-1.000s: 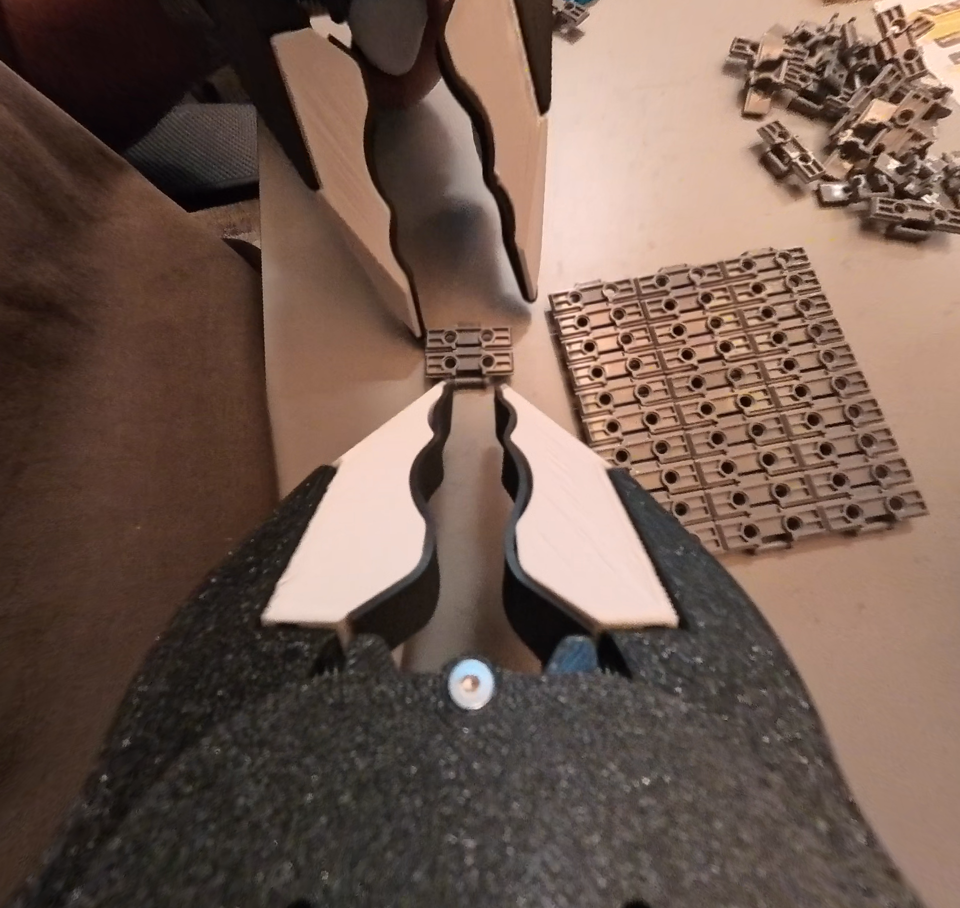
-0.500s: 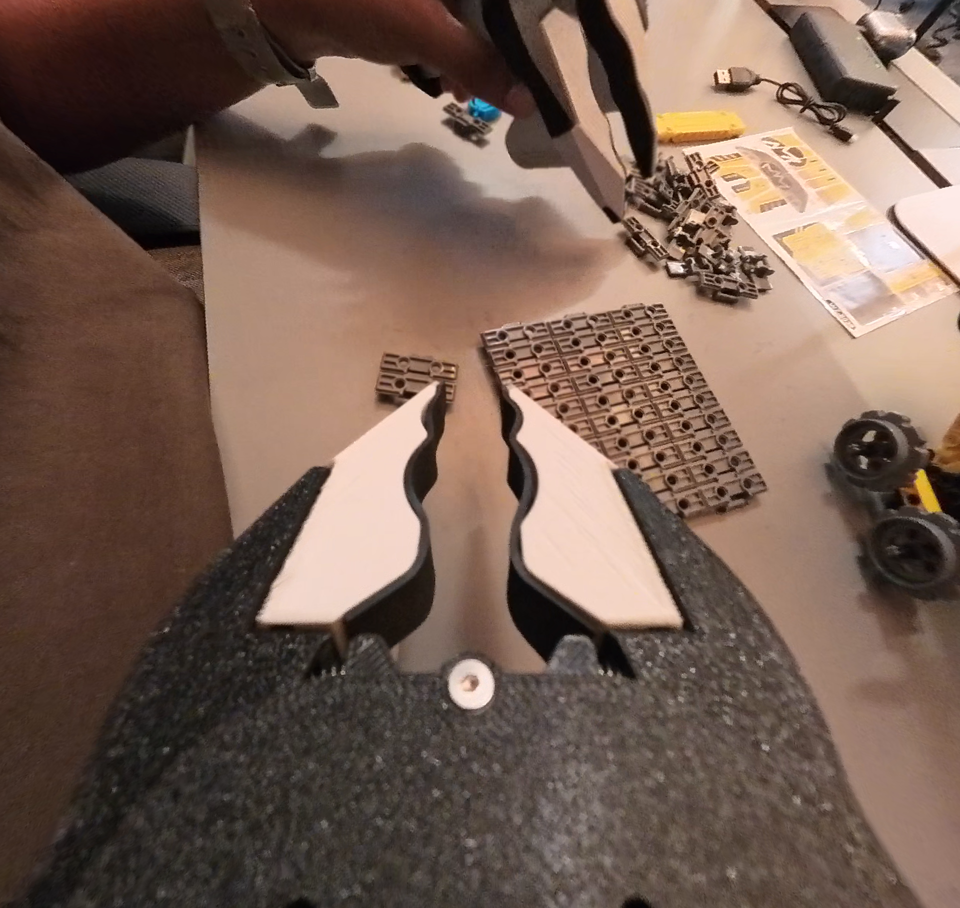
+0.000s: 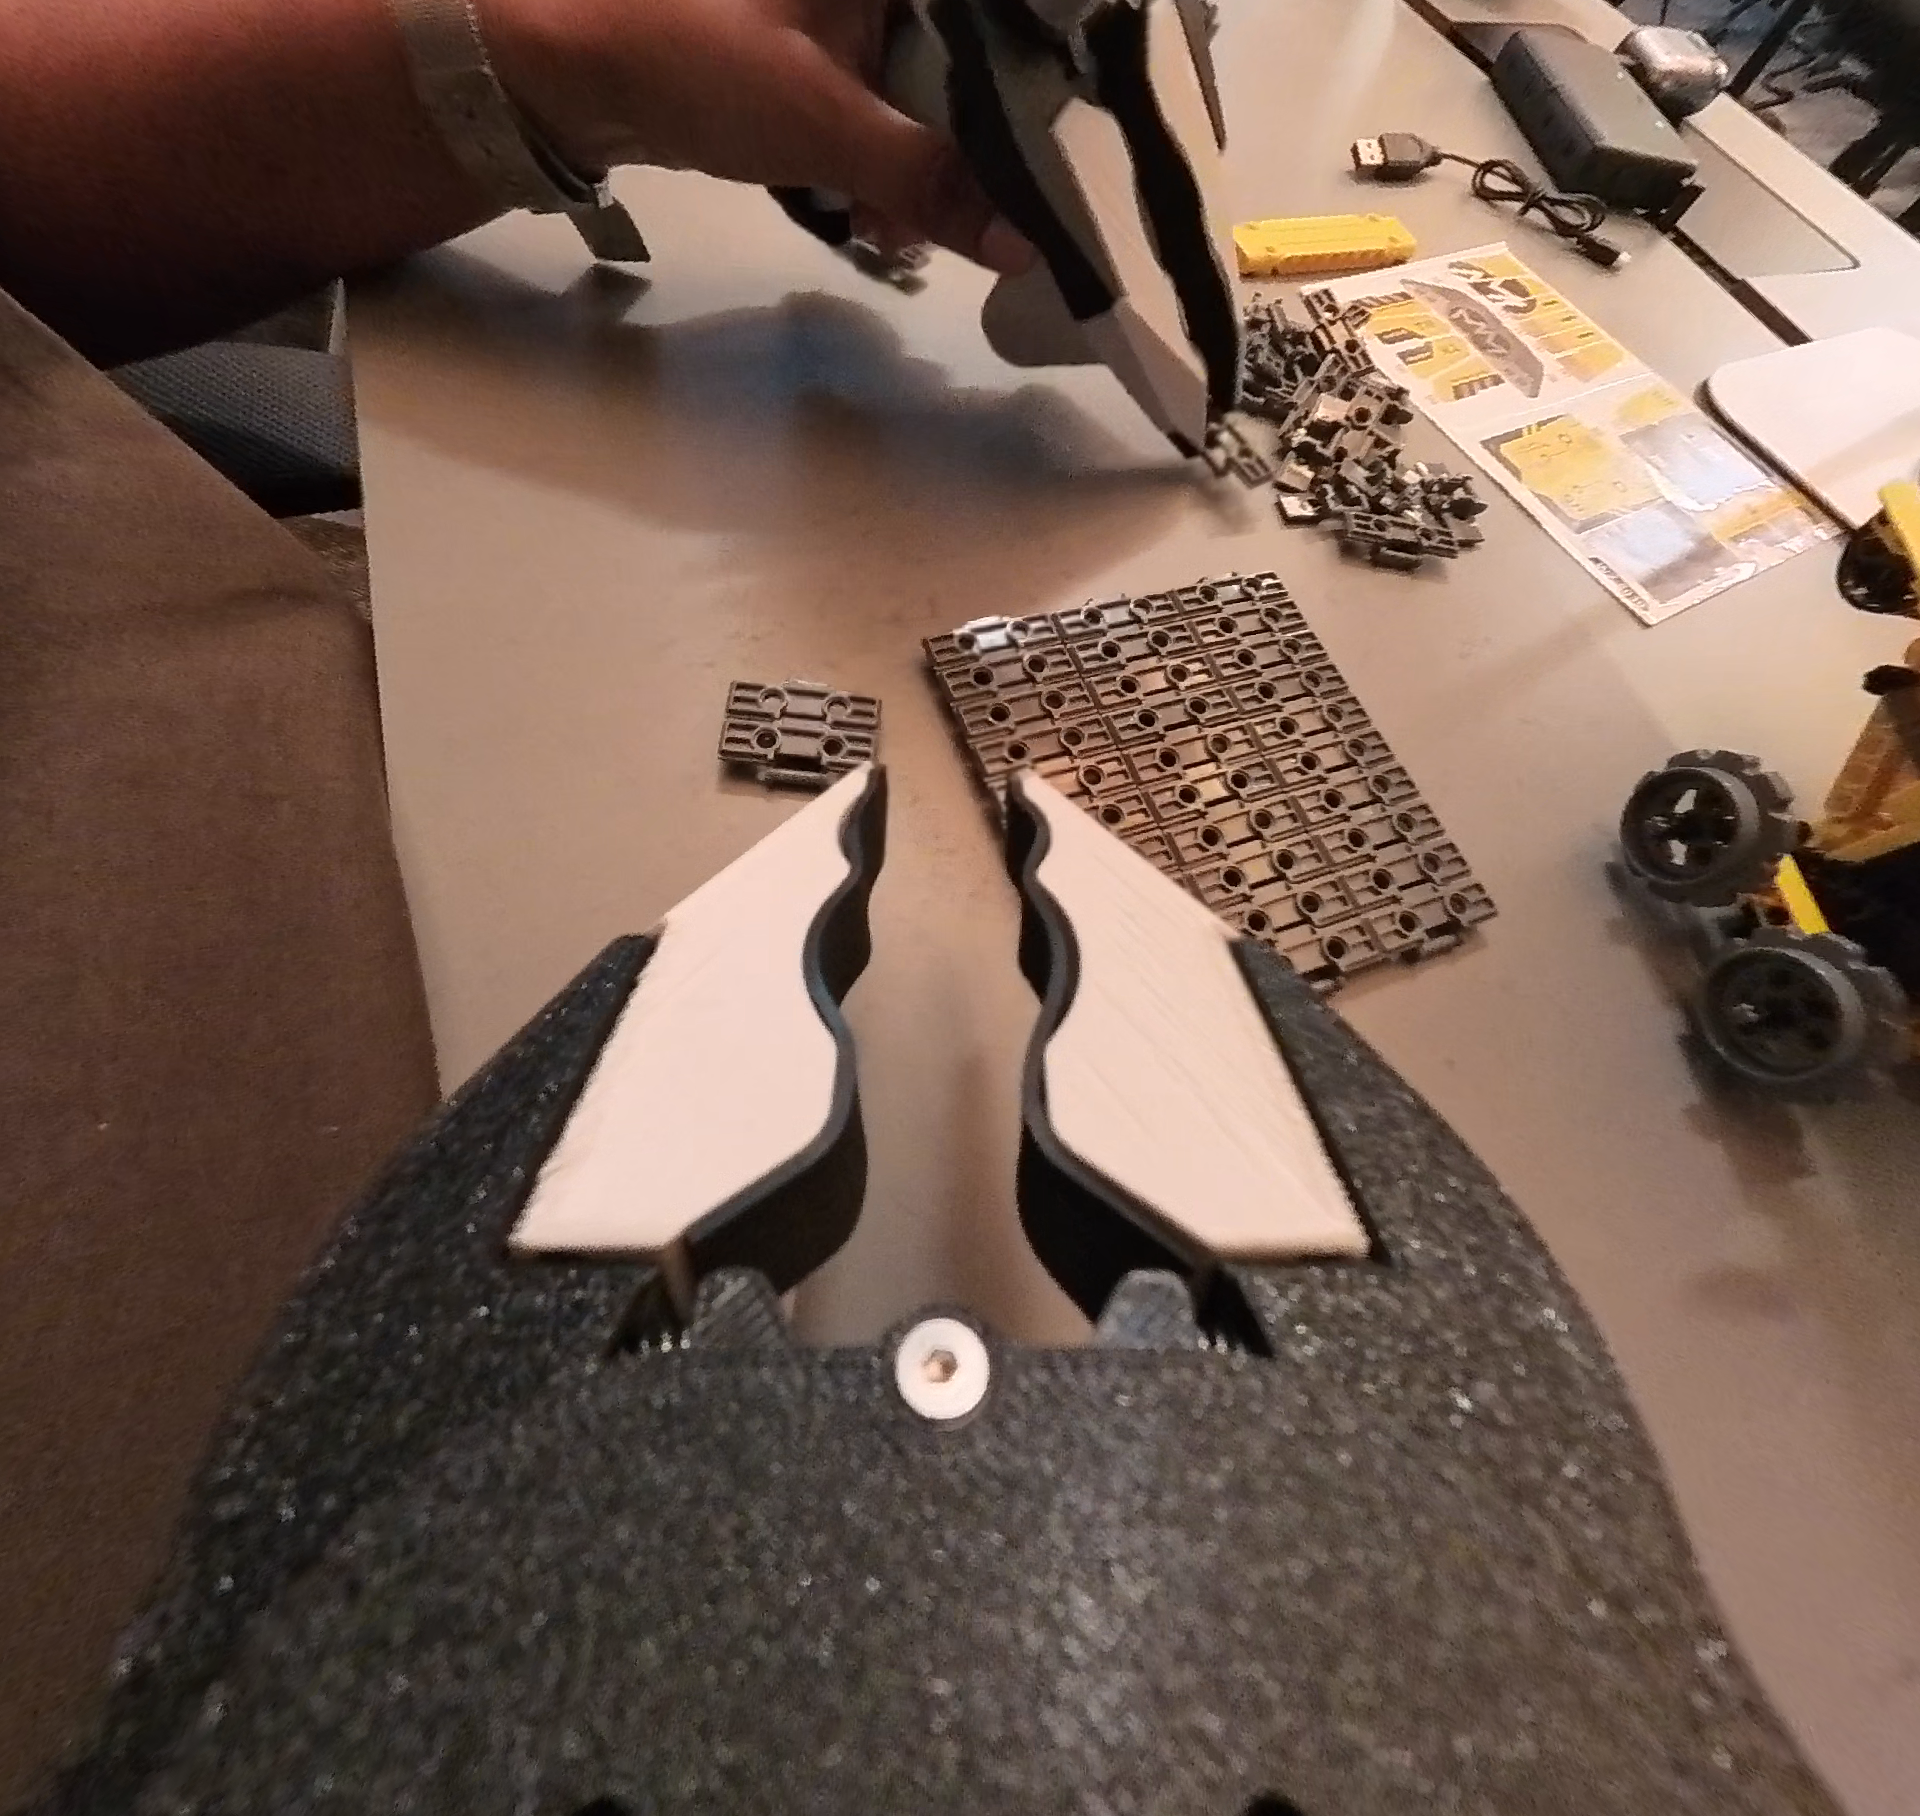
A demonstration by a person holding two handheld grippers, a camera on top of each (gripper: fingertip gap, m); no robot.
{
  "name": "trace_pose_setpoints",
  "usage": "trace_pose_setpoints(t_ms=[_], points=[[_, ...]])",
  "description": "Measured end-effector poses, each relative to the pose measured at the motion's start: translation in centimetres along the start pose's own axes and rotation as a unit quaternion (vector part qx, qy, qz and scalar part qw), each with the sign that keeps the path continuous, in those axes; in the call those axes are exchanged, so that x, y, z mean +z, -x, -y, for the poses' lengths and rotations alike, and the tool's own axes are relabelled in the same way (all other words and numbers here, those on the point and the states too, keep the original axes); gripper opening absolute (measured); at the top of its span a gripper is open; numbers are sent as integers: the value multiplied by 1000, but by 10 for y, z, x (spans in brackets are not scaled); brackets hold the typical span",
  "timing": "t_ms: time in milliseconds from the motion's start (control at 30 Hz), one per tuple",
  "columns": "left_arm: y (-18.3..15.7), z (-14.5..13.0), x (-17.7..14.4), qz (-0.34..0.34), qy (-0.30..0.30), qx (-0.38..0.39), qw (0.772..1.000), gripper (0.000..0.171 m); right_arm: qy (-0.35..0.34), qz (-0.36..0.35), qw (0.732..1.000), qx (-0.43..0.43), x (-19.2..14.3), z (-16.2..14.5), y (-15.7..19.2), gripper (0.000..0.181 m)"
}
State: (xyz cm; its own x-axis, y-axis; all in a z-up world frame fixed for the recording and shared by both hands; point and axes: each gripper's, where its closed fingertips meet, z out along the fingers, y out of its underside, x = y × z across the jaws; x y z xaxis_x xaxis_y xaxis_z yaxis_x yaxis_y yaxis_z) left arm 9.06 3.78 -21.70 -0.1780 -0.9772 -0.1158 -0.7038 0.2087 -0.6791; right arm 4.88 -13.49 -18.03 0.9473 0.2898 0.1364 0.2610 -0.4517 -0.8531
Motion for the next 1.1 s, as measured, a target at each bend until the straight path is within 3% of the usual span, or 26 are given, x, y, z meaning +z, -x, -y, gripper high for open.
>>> trace_pose_setpoints(t_ms=[167,333,433,633,800,967,1100], points=[[-46,20,-30,-57,-67,72,994,13,-1,-19,1000,3,-5,1,-6,23],[-144,20,-54,-197,-103,206,953,13,-9,-29,999,32,-10,0,-17,24],[-178,11,-50,-220,-87,259,937,13,-13,-28,998,48,-13,0,-17,24],[-188,0,-34,-219,-57,253,940,14,9,3,999,46,-14,-10,2,22],[-188,-5,-33,-213,-39,231,949,15,27,111,992,55,-12,-19,43,16],[-198,-15,-38,-242,-11,214,946,38,73,106,991,41,-4,-32,43,17],[-203,-19,-44,-258,-1,205,944,41,95,107,989,45,0,-39,40,20]])
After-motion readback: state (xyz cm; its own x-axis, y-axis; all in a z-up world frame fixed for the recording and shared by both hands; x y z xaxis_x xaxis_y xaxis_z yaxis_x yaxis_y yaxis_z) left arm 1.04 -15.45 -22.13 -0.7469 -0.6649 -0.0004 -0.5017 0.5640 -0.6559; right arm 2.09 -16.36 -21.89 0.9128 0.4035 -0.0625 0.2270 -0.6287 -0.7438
